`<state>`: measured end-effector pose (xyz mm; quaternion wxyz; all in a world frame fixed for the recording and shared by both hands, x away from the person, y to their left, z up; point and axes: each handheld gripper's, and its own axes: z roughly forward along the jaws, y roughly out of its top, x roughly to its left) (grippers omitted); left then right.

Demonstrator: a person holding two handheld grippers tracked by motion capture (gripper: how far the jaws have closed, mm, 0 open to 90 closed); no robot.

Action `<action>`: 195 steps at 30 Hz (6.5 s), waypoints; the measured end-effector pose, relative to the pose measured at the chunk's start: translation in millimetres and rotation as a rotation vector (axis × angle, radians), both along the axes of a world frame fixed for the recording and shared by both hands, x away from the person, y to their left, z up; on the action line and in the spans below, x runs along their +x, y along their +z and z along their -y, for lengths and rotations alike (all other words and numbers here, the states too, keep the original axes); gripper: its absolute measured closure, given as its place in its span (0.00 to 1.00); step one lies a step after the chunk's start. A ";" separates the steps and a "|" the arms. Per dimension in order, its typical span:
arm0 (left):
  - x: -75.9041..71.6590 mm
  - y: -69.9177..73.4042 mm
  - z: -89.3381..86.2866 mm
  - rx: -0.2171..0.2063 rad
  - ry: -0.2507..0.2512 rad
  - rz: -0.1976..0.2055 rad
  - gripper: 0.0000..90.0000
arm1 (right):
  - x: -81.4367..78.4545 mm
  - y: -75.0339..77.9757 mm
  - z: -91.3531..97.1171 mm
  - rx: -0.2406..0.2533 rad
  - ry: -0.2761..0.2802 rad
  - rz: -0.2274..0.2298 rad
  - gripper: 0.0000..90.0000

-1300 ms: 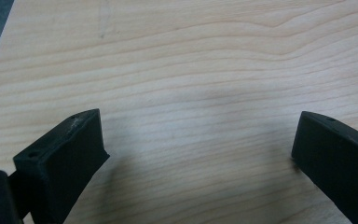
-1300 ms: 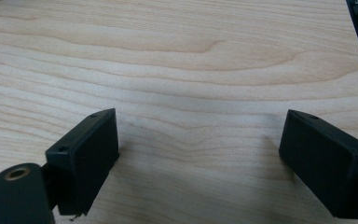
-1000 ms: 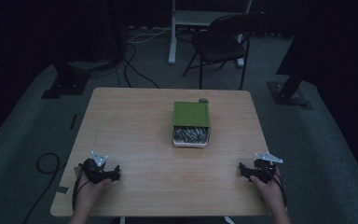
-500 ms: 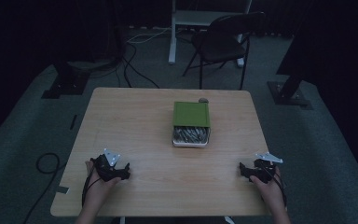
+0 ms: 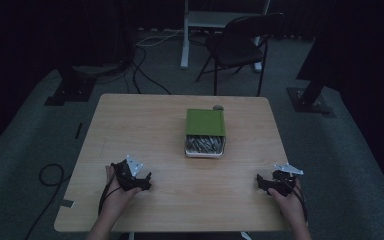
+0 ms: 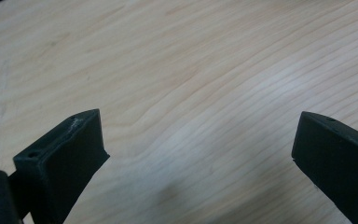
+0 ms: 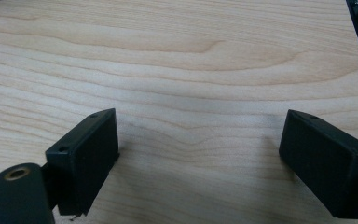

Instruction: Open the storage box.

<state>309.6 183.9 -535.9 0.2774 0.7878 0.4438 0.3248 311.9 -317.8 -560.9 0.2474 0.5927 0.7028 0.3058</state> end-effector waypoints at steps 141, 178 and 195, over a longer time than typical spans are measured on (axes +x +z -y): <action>42.9 -3.3 171.1 0.616 -0.594 0.342 0.75 | 0.2 0.1 -0.1 0.002 -0.002 -0.002 0.13; 21.5 -1.5 171.2 0.624 -0.616 0.333 0.76 | 0.2 0.1 -0.1 0.002 -0.002 -0.002 0.13; 6.6 -1.6 168.9 0.598 -0.623 0.329 0.76 | 0.2 0.1 -0.1 0.002 -0.002 -0.002 0.13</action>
